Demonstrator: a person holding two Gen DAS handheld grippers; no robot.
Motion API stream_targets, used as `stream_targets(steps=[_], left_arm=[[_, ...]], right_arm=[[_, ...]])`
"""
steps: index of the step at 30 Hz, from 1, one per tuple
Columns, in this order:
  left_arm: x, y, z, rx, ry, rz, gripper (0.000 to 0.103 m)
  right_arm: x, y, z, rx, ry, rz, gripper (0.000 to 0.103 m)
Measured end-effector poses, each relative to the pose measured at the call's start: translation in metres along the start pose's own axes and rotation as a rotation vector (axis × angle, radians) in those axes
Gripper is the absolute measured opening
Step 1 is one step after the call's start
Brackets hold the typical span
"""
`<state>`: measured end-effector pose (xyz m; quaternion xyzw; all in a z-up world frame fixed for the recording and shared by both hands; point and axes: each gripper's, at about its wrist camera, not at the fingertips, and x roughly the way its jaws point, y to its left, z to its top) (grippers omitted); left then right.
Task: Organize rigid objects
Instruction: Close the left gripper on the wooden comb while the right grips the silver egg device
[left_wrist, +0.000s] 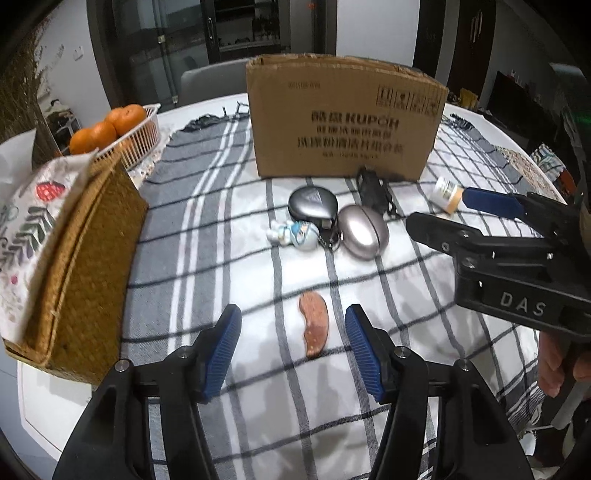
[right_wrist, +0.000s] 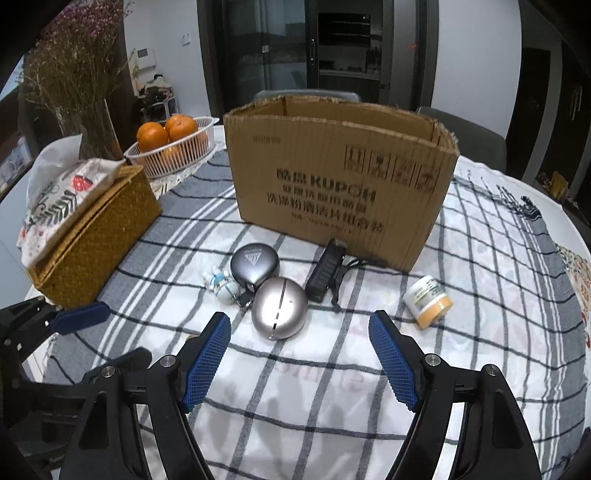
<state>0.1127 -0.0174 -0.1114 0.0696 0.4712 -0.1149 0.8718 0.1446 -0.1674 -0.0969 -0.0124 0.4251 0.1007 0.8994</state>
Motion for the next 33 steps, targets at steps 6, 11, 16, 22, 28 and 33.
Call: stream_targets(steps=[6, 11, 16, 22, 28, 33], left_arm=[[0.015, -0.006, -0.007, -0.002, 0.052, -0.034, 0.054], [0.030, -0.006, -0.009, -0.020, 0.084, -0.047, 0.049], [0.043, -0.006, -0.009, -0.031, 0.102, -0.057, 0.045], [0.053, -0.008, -0.008, -0.036, 0.112, -0.060, 0.042], [0.063, -0.007, -0.006, -0.055, 0.127, -0.073, 0.035], [0.066, -0.008, -0.006, -0.060, 0.124, -0.070, 0.031]], right_arm=[[0.017, -0.003, -0.007, 0.005, 0.034, 0.020, 0.078], [0.032, -0.006, -0.011, 0.024, 0.068, 0.045, 0.078], [0.047, -0.005, -0.013, 0.024, 0.091, 0.062, 0.078], [0.065, -0.005, -0.013, 0.037, 0.125, 0.078, 0.078], [0.078, -0.008, -0.006, 0.055, 0.133, 0.088, 0.077], [0.089, -0.007, -0.003, 0.049, 0.149, 0.082, 0.077]])
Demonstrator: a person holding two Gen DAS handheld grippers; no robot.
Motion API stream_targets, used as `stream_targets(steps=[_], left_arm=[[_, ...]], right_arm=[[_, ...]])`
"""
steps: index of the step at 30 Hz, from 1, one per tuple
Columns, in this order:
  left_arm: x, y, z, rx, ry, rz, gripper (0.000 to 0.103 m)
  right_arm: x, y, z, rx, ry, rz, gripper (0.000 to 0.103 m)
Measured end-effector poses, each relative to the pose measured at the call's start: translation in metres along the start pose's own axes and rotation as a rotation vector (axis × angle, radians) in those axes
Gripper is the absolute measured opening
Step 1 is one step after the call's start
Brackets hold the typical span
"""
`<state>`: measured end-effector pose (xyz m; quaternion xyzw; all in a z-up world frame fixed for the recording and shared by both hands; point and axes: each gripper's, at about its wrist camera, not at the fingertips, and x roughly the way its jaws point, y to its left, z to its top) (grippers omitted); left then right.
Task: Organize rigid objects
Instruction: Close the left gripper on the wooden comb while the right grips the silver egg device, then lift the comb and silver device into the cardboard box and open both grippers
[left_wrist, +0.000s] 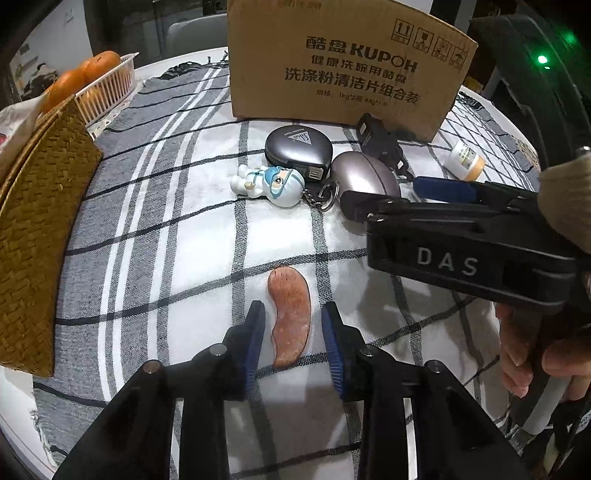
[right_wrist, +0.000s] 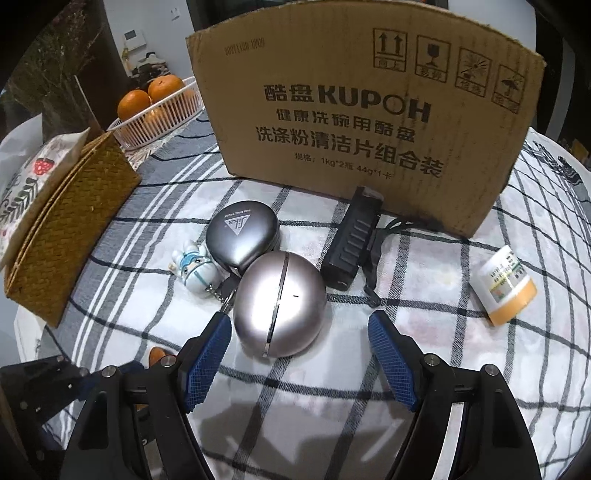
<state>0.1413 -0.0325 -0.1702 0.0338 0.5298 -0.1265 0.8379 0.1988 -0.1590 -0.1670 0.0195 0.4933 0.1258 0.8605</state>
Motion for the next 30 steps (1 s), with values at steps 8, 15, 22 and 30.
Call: stream_targets(steps=[8, 15, 22, 30], left_arm=[[0.002, 0.006, 0.004, -0.023, -0.012, -0.012, 0.022], [0.001, 0.013, 0.006, -0.043, -0.023, -0.006, 0.021], [-0.008, 0.013, 0.010, -0.043, -0.064, 0.005, 0.021], [-0.017, 0.012, 0.020, -0.032, -0.112, 0.009, 0.021]], right_arm=[[0.012, 0.003, 0.003, -0.008, 0.020, -0.010, 0.075], [0.012, 0.007, 0.006, -0.013, 0.019, 0.004, 0.056], [0.003, 0.003, 0.000, 0.019, 0.009, 0.007, 0.056], [-0.019, -0.004, -0.003, 0.041, -0.023, -0.014, 0.056]])
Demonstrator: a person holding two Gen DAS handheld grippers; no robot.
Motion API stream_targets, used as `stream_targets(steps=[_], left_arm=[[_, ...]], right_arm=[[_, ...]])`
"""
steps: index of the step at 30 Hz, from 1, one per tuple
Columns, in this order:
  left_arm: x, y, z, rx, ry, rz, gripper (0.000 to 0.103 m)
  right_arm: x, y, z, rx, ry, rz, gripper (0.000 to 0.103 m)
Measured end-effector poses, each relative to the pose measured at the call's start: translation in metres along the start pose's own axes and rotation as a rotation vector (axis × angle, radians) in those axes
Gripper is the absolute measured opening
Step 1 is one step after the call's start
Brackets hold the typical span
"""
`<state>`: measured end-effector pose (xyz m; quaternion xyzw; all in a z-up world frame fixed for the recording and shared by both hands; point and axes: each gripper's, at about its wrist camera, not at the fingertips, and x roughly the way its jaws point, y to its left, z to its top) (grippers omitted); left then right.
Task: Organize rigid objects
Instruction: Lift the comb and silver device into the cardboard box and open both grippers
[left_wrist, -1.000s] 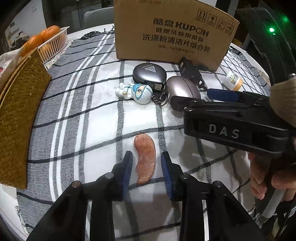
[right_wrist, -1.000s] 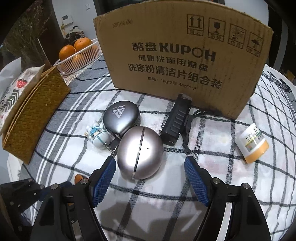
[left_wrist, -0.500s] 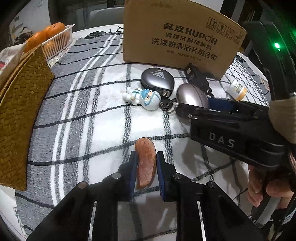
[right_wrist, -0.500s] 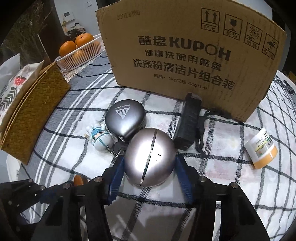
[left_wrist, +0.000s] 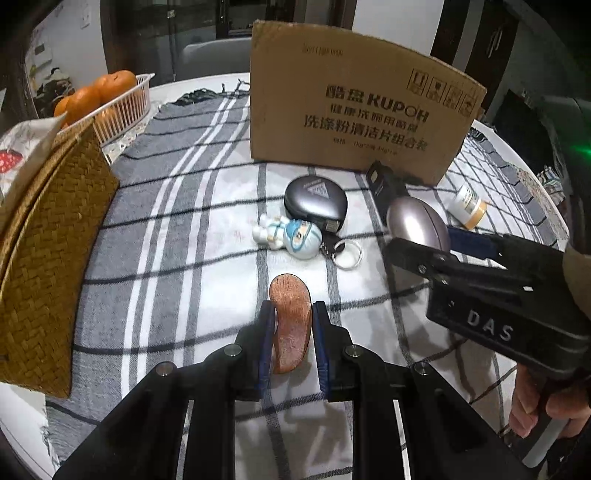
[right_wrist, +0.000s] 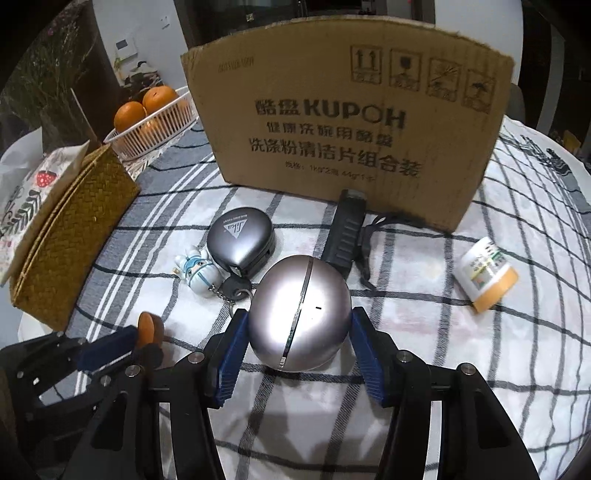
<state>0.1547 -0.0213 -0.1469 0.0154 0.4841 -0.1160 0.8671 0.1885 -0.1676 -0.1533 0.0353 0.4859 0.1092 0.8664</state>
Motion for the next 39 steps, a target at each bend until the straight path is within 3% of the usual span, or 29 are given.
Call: stream_targets(steps=[21, 39], left_arm=[[-0.048, -0.016, 0.045, 0.042, -0.181, -0.044, 0.021], [-0.100, -0.029, 0.090, 0.092, -0.354, -0.082, 0.021]], right_arm=[[-0.064, -0.016, 0.016, 0.066, -0.123, -0.059, 0.056], [-0.137, -0.019, 0.046, 0.080, -0.316, -0.125, 0.056]])
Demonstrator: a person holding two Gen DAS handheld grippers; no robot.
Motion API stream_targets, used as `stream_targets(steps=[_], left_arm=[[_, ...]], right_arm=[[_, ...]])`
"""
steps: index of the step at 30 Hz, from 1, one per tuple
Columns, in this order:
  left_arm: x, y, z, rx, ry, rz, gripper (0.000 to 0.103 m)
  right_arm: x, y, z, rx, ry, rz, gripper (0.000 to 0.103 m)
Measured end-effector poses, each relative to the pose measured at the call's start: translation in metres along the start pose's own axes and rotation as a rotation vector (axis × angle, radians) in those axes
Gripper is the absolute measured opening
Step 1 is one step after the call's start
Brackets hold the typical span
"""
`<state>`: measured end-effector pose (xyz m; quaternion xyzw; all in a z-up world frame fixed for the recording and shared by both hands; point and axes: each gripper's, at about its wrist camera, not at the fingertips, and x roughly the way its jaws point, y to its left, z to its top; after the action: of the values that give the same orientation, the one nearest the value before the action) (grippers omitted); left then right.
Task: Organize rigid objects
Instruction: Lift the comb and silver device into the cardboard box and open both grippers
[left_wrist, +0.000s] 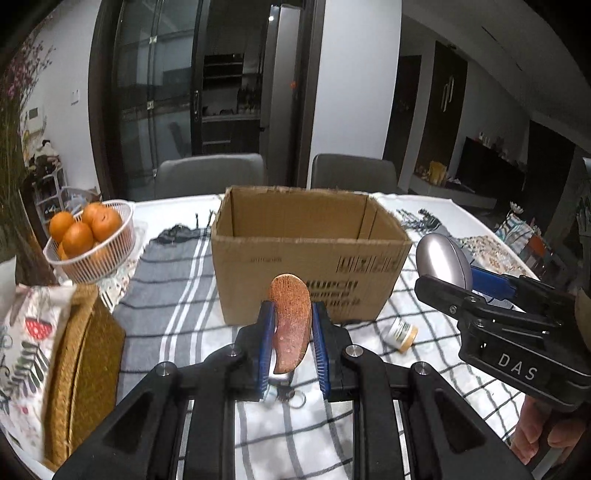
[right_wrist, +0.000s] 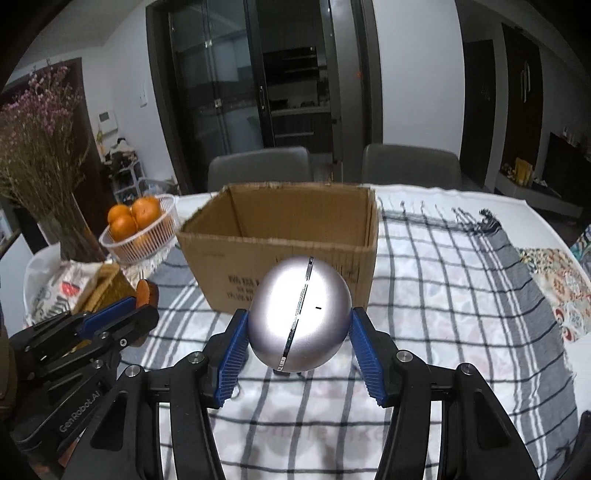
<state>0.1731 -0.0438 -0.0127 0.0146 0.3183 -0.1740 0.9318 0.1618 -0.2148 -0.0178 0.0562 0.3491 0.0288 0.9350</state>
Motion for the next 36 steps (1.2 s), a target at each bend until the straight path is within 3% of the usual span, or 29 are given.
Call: stream_targets(steps=[20, 36], left_arm=[[-0.015, -0.001, 0.065, 0.077, -0.151, 0.031, 0.021], [0.025, 0.009, 0.107, 0.098, -0.088, 0.024, 0.021]], right_arm=[[-0.028, 0.005, 0.052, -0.018, -0.147, -0.014, 0.056], [0.009, 0.000, 0.091, -0.035, -0.091, 0.000, 0.056]])
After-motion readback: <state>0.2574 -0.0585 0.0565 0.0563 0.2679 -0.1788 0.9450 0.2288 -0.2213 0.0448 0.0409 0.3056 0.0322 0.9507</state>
